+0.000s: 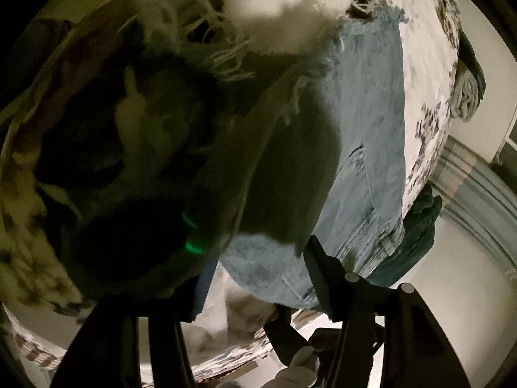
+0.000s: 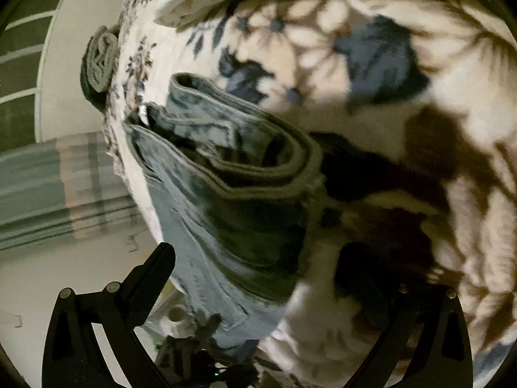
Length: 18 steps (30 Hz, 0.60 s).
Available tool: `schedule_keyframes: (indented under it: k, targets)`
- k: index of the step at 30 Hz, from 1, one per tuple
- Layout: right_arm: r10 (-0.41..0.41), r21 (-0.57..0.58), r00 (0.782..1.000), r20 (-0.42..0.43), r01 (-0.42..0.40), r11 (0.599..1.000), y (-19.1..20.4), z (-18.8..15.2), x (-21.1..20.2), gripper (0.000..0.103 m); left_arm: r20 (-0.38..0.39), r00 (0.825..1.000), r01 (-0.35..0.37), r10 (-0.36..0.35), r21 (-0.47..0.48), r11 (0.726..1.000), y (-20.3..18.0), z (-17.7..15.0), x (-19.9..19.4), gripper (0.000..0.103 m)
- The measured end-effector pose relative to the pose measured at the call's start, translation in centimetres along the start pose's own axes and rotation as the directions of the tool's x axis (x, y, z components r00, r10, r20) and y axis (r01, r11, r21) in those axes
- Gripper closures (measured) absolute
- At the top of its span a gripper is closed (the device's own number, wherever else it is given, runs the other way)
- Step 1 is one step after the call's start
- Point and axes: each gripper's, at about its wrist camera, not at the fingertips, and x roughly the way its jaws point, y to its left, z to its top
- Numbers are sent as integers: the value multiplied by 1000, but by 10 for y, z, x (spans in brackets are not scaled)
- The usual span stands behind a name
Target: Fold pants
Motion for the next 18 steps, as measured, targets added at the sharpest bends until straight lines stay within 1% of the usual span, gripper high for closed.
schedule_keyframes:
  k: [3, 5, 8, 9, 10, 11, 13, 14, 16, 18]
  targets:
    - [7, -6, 1000, -6, -7, 1000, 5, 5, 7, 0, 14, 1000, -16, 16, 4, 1000, -5, 2, 2, 50]
    - [5, -6, 1000, -5, -5, 1000, 7, 7, 13, 0, 21, 999, -25, 25, -8, 1000, -6, 2, 4, 50]
    - [23, -4, 1000, 10, -23, 1000, 9, 8, 16, 0, 26, 999, -34, 35, -24, 999, -3, 4, 4, 50]
    - [27, -9, 1000, 15, -27, 1000, 10, 7, 17, 7, 26, 999, -41, 42, -25, 999, -4, 5, 5, 50]
    - [11, -22, 1000, 22, -10, 1000, 12, 6, 17, 20, 29, 998, -47, 47, -24, 999, -6, 5, 5, 51]
    - [-14, -31, 1000, 26, 15, 999, 14, 5, 18, 25, 35, 998, -51, 52, -23, 998, -7, 5, 6, 52]
    - [-40, -40, 998, 46, 42, 998, 17, 2, 19, 52, 50, 997, -64, 64, -4, 998, -11, 4, 4, 68]
    - [-44, -35, 998, 52, 46, 998, 16, 0, 18, 56, 50, 996, -74, 72, 25, 997, -15, 4, 3, 71]
    - [-26, -10, 997, 67, 27, 1000, 14, -3, 13, 73, 44, 996, -80, 77, 74, 994, -21, 3, 0, 83]
    - [-26, -2, 996, 85, 26, 1000, 17, -7, 10, 81, 43, 996, -84, 80, 131, 988, -33, 4, -7, 87]
